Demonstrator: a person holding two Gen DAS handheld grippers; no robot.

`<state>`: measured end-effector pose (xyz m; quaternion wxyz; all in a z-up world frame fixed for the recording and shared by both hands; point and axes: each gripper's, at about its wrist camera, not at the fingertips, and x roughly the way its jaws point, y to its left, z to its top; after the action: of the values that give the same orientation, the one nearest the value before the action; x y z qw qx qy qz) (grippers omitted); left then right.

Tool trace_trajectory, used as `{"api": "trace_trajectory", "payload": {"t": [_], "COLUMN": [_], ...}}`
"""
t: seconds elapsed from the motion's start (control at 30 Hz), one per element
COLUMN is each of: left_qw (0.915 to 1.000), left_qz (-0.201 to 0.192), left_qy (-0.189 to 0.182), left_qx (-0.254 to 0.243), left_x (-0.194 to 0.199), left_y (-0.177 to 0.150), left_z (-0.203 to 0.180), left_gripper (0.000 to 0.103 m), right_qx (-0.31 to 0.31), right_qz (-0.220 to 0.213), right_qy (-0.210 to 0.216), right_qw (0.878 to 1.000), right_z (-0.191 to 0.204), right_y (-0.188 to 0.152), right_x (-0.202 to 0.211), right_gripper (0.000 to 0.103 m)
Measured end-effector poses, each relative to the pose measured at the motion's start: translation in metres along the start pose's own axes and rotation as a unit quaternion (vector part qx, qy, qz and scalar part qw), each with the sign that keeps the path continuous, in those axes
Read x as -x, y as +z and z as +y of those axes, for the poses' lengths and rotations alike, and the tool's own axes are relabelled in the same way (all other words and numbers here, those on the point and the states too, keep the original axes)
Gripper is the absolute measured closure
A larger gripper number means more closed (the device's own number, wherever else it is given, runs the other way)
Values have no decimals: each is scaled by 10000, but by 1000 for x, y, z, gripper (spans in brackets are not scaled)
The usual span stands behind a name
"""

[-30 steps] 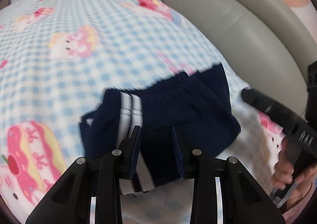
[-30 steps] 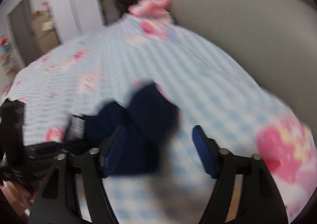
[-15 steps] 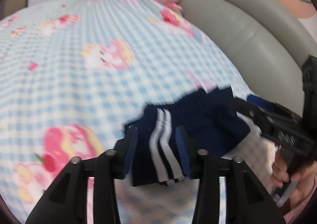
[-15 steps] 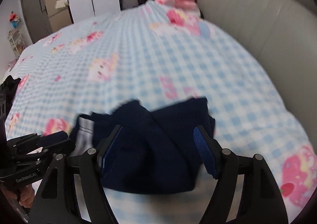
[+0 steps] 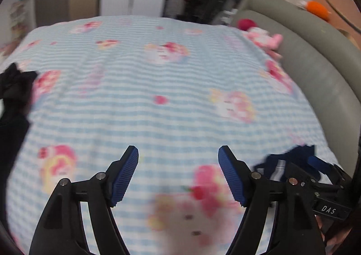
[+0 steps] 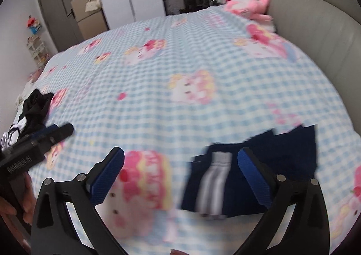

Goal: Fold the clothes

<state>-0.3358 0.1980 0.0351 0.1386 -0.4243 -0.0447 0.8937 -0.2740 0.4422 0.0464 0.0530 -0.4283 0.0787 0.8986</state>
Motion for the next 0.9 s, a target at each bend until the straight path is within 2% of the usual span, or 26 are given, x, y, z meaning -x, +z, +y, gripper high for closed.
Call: {"api": "trace_trajectory", "payload": {"t": [0.07,0.23,0.3,0.4,0.53,0.7,0.77,0.9], "left_qw": [9997,9969,9957,9961,9940,9906,9908,9891], "left_qz": [-25,-238,-365,-428,-625,-753,-807,-900], "left_qy": [242,744,845,767,898,1134,1065,1168], "left_qx": [46,92,101,68,-50,162,216,-60], "left_x": [11,53,74,116,162,216,238,267], "left_y": [2,-1,-8,-29,-63,-113,-134,-164], "left_z": [28,81,95,111,119,131,130,122], "left_gripper": [28,26,20,15,15,15,15,15], "right_qx": [-14,-15,74,131,303,230,358,492], "right_qz": [110,103,30,20,-82,-174,-265,-398], "right_qy": [-102,179,269,411,368,216,111,36], "right_qw": [9999,9998,9996,9991,9988,9994,9989,9980], "right_z": [26,81,99,127,161,178,184,190], "right_y": [-2,-13,-18,-30,-54,-98,-120,-166], "right_x": [-7,3,15,39,79,124,143,177], "right_gripper": [1,1,1,1,1,1,1,1]}}
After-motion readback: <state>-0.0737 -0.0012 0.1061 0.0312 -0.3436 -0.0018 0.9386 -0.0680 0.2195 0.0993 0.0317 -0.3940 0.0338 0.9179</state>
